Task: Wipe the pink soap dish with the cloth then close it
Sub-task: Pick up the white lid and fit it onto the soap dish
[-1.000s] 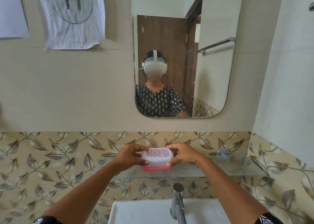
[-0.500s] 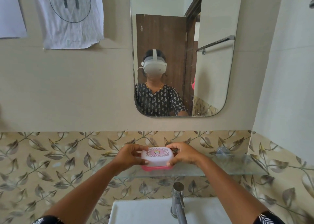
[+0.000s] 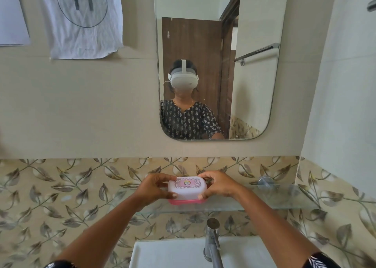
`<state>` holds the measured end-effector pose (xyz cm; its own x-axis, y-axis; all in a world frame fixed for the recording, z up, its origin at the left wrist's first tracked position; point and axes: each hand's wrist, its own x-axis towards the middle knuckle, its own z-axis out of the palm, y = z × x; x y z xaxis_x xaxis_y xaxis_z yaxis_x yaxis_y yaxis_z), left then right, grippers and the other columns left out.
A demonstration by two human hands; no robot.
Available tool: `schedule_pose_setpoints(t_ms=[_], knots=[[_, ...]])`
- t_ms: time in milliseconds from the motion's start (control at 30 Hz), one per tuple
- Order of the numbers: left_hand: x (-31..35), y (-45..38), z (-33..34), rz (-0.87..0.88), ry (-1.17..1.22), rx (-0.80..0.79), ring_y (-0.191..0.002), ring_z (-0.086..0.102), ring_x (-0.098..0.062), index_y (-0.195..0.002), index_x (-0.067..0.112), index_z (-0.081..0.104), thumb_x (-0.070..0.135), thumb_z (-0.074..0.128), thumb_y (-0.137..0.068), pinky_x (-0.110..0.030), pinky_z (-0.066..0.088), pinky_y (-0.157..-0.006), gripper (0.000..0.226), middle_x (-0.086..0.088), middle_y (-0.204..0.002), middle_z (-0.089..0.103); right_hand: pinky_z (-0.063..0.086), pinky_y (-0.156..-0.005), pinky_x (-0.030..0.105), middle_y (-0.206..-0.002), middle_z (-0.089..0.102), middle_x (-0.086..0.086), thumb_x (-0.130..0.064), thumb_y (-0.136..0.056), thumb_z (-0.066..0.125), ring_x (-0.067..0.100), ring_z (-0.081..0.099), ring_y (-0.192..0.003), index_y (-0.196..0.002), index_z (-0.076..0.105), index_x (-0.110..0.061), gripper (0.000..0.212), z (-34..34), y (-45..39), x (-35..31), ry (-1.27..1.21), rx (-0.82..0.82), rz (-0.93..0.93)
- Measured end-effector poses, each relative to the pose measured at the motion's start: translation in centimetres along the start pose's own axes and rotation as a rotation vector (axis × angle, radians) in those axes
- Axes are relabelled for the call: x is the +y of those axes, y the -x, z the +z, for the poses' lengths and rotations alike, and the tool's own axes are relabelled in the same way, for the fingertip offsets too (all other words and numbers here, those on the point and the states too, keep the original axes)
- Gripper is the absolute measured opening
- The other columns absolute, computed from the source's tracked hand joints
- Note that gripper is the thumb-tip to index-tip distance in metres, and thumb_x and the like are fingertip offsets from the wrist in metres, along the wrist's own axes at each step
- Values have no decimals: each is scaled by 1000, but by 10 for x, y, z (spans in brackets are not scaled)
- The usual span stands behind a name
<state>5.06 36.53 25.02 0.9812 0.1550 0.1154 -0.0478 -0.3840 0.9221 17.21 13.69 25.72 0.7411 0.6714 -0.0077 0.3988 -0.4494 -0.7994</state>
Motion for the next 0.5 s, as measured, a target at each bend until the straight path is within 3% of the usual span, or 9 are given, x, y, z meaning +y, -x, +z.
schedule_pose_setpoints(t_ms=[233, 500], knots=[[3, 2, 0, -11, 3, -14, -100, 66, -13, -113, 15, 68, 7, 88, -57, -32, 59, -80, 59, 1, -111, 69, 54, -91, 41, -108, 70, -6, -26, -39, 90, 13, 64, -103, -113, 66, -23, 78, 0, 1, 1, 11, 5, -8], [1, 2, -2, -21, 19, -38, -97, 69, -17, -109, 15, 70, 23, 92, -43, -39, 59, -82, 70, -1, -107, 72, 54, -91, 41, -107, 71, -6, -27, -39, 90, 11, 65, -102, -113, 66, -23, 78, 1, 1, 4, 13, 3, -6]])
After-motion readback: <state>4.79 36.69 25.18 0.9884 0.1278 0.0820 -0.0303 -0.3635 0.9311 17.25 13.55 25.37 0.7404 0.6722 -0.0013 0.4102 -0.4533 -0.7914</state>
